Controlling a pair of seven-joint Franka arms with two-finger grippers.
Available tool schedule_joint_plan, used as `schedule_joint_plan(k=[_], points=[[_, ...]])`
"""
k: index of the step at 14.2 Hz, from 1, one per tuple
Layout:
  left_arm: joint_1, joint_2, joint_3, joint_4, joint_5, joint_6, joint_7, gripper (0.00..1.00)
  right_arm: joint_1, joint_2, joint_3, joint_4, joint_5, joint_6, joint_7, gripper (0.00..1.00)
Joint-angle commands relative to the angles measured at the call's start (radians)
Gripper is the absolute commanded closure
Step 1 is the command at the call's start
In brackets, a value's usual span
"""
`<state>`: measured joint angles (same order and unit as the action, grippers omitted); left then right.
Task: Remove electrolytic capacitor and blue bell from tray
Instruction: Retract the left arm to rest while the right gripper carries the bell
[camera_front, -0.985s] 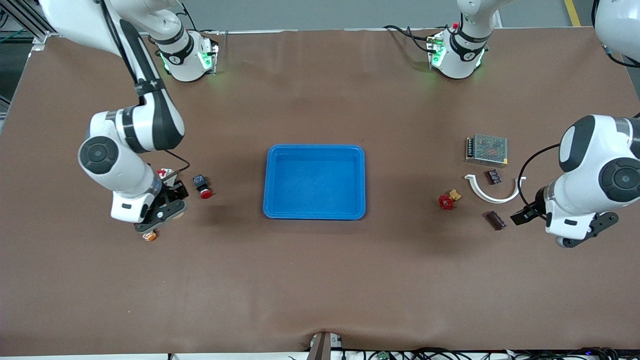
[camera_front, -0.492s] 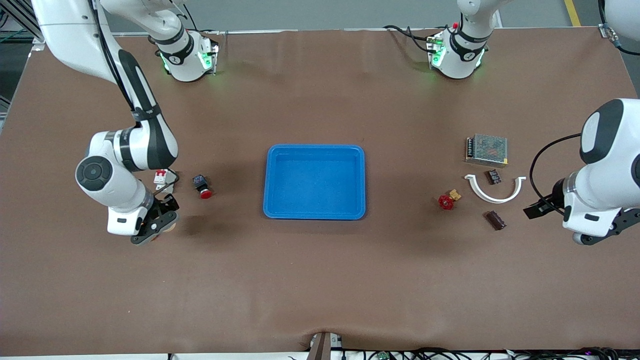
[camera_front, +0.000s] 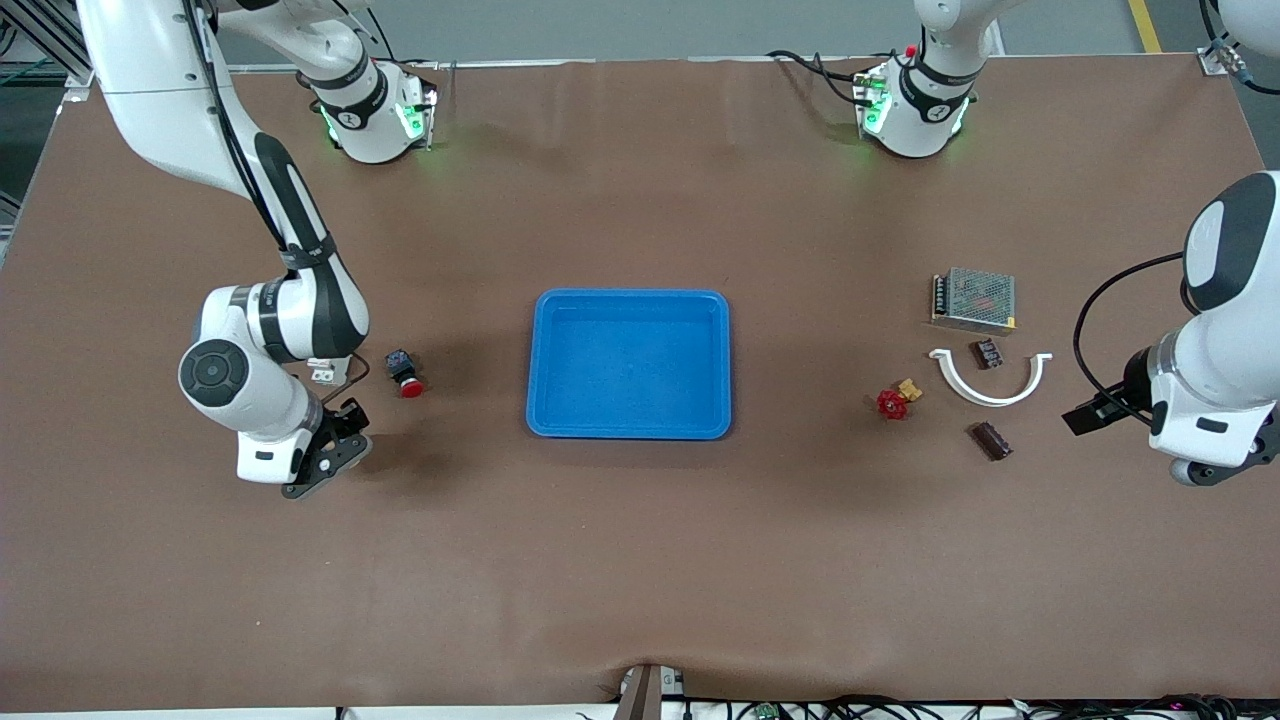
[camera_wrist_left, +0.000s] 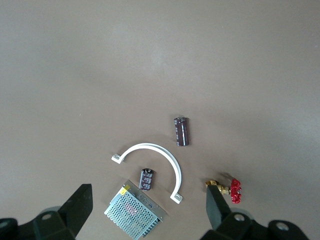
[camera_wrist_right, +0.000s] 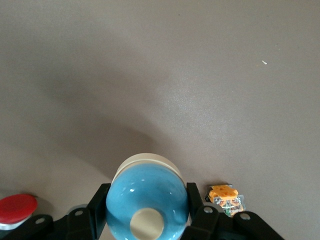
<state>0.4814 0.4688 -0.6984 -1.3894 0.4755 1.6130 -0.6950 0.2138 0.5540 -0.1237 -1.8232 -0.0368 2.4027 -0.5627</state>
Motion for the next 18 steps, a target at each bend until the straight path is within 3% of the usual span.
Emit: schedule_joint_plan(k=[1,9,13,16,18], points=[[0.011,-0.027,-0.010,0.001,-0.015,-0.018,0.031,0.00,-0.028,0.024,0.022,0.016,0.015,0.038,-0.052,0.50],[0.006,-0.073,-0.016,0.001,-0.018,-0.016,0.134,0.00,-0.051,0.070,0.032,0.013,0.017,0.073,-0.065,0.50],[-0.016,-0.114,-0.010,0.001,-0.080,-0.018,0.167,0.00,-0.062,0.080,0.047,0.010,0.023,0.092,-0.065,0.50],[-0.105,-0.176,0.113,-0.003,-0.148,-0.016,0.198,0.00,-0.062,0.092,0.047,0.009,0.052,0.095,-0.065,0.50],[-0.183,-0.217,0.233,-0.008,-0.204,-0.018,0.346,0.00,-0.062,0.095,0.047,0.010,0.058,0.095,-0.068,0.50]])
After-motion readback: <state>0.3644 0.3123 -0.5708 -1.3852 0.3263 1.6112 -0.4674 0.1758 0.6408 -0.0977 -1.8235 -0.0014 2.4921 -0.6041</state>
